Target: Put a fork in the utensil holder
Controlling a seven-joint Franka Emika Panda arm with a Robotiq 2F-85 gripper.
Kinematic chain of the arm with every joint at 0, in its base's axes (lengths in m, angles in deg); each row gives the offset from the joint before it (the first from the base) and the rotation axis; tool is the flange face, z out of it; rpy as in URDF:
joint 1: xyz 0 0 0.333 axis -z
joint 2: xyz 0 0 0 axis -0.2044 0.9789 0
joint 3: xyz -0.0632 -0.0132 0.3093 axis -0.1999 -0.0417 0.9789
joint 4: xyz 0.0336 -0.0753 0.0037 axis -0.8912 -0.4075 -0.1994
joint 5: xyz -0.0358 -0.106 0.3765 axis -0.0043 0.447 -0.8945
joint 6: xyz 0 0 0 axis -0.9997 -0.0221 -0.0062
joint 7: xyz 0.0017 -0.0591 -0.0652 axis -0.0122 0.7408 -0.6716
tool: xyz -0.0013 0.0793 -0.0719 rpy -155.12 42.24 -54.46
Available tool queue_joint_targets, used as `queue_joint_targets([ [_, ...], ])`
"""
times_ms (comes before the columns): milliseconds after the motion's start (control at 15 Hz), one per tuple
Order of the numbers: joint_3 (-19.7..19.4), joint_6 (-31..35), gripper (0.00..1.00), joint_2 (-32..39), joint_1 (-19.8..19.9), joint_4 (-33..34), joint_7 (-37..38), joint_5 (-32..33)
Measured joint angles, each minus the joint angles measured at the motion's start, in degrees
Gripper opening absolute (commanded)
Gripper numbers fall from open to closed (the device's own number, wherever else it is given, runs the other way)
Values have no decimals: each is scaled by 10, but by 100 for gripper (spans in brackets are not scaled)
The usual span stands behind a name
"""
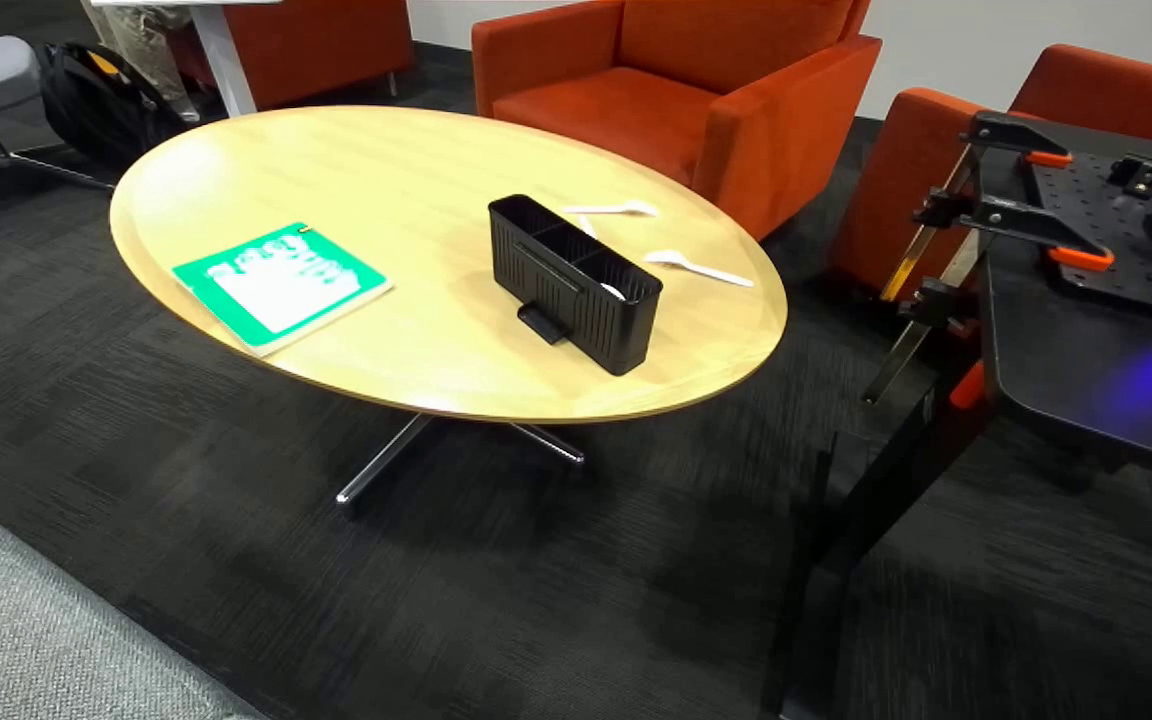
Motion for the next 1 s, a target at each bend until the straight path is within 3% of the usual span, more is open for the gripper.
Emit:
queue_joint_targets([
  [1000,-6,13,100,13,11,-3,16,3],
])
